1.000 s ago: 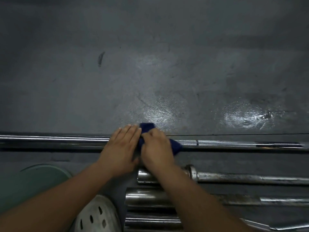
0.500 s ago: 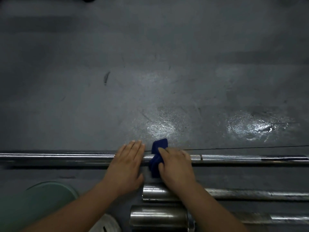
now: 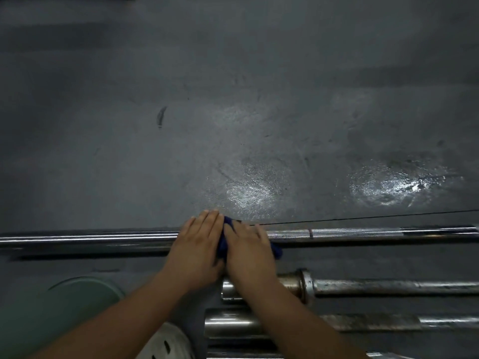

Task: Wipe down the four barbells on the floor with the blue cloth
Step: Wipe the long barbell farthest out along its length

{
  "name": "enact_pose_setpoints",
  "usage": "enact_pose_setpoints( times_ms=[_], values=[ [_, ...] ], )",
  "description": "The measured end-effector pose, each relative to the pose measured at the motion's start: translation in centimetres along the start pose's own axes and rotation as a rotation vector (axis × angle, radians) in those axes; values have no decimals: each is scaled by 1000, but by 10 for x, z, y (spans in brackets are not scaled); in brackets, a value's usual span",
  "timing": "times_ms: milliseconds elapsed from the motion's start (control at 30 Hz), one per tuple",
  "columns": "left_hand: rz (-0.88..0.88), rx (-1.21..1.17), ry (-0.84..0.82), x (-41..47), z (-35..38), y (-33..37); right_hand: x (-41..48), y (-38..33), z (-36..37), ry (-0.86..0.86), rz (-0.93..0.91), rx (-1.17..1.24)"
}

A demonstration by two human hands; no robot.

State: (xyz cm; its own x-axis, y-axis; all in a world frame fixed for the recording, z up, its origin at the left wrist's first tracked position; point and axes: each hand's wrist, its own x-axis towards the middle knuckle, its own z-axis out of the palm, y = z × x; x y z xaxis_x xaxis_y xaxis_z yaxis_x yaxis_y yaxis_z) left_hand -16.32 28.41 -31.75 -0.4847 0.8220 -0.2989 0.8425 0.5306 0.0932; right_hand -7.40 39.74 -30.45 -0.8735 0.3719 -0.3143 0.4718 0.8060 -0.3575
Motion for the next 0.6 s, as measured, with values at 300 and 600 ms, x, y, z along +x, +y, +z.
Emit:
enact_pose_setpoints(
  times_ms=[300, 600],
  values=[
    [34, 33, 9, -3, 2, -5, -20, 112, -33, 212, 340, -69],
    [40, 42, 4, 8, -4, -10, -15, 120, -3, 125, 11, -208]
  ],
)
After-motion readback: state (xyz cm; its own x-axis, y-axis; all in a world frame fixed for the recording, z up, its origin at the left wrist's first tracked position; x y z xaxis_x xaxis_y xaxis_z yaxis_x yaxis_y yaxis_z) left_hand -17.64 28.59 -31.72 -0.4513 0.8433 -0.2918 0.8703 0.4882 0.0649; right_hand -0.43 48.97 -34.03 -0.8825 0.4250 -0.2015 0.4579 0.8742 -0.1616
